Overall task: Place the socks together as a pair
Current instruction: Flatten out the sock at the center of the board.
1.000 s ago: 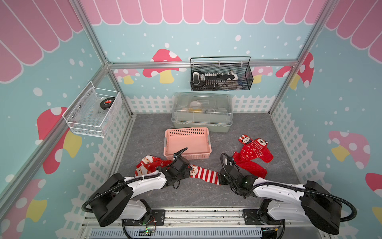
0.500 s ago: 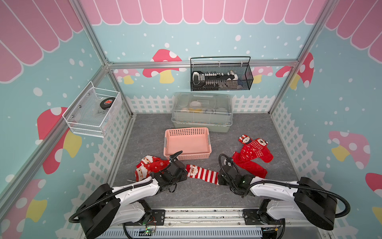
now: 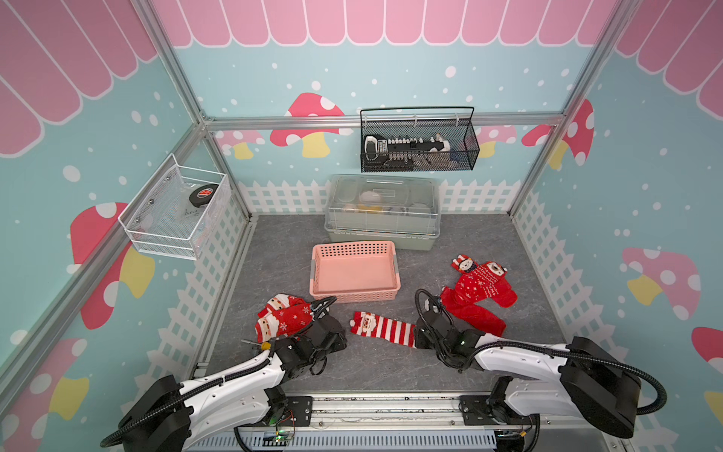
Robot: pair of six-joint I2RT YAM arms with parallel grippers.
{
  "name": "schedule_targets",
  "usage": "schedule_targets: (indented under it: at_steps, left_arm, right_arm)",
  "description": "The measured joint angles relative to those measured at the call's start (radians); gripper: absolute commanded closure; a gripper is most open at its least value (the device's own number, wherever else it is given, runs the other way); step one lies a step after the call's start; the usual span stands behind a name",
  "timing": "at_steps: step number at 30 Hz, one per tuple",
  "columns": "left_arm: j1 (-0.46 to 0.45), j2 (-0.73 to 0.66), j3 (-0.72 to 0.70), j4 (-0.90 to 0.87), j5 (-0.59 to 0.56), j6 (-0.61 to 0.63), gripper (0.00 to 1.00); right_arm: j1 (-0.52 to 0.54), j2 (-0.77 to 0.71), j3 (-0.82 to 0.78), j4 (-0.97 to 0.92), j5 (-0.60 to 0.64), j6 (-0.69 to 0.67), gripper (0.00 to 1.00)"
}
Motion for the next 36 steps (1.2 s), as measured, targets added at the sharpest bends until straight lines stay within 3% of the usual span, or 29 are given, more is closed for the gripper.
schedule_targets:
  at_steps: [9, 20, 25, 29, 36]
  left_arm:
    - [0.0, 0.181, 0.086, 0.044, -0.027, 0.005, 0.59]
    - [0.003, 0.425, 0.177, 0.153, 0.015, 0.027, 0.66]
    - [0.003, 0.44, 0.18, 0.168, 0.037, 0.027, 0.88]
    - [0.003, 0.439, 0.18, 0.16, 0.059, 0.016, 0.99]
    - [-0.034, 0.37, 0.153, 0.117, 0.07, -0.005, 1.0]
  right_arm:
    - [0.0, -0.138, -0.009, -0.01, -0.033, -0.002, 0.62]
    - [0.0, -0.134, -0.057, -0.002, -0.059, 0.023, 0.65]
    - [0.0, -0.085, -0.073, 0.025, -0.058, 0.039, 0.69]
    - [0.0, -0.039, -0.077, 0.042, -0.04, 0.046, 0.69]
    - [0.0, -0.013, -0.074, 0.069, 0.006, 0.032, 0.69]
